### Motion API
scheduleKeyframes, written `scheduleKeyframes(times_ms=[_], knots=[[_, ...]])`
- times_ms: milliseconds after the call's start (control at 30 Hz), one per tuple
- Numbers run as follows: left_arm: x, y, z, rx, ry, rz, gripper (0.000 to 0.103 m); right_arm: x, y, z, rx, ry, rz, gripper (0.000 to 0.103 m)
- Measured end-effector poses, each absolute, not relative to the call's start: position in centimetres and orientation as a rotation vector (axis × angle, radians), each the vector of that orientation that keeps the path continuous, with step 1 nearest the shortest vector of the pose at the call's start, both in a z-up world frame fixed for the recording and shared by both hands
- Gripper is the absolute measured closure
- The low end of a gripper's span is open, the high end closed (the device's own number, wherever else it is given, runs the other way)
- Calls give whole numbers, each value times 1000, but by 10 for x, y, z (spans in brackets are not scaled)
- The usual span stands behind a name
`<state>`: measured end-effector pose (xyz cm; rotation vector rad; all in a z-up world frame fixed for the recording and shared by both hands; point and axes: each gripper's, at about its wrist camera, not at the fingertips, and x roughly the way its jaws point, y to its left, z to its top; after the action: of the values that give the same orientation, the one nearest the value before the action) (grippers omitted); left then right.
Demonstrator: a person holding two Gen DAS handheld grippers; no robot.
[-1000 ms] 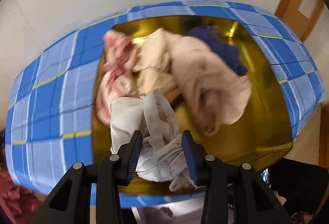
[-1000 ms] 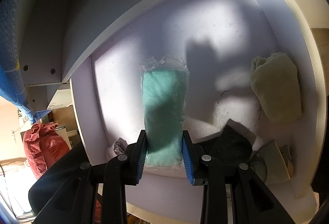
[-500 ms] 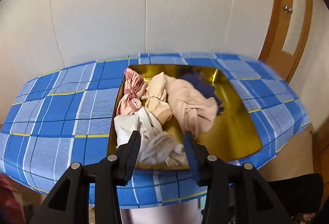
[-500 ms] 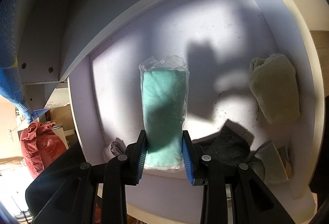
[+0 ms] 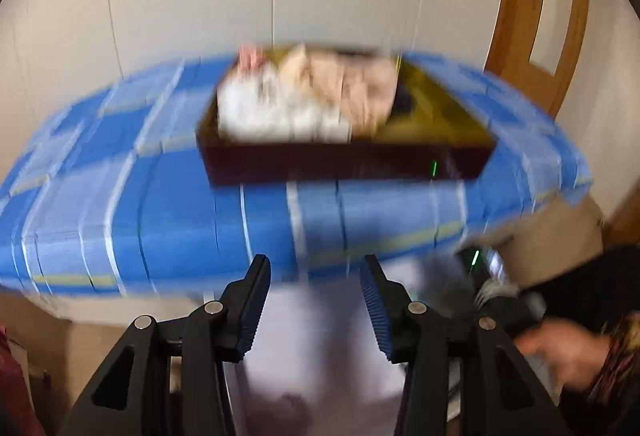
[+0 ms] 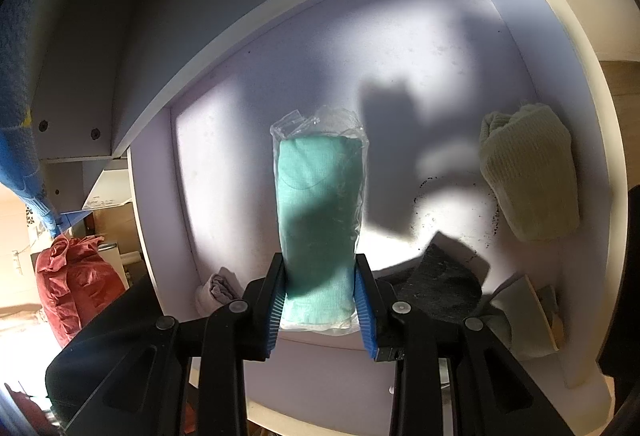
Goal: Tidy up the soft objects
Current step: 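Move the left tool back to the drawer and grasp the grey knit beanie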
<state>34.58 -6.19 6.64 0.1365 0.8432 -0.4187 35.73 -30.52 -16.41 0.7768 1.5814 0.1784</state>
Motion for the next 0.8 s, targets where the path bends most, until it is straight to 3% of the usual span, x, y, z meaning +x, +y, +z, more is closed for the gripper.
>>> scheduleKeyframes(times_ms=[433,800], knots=[[364,-52,-82,174,1450,-375,56,355,-304,-167,770,1587,181,70],[356,-61,-162,517,1696,-332,56,353,-299,-171,755,1603,168,70]])
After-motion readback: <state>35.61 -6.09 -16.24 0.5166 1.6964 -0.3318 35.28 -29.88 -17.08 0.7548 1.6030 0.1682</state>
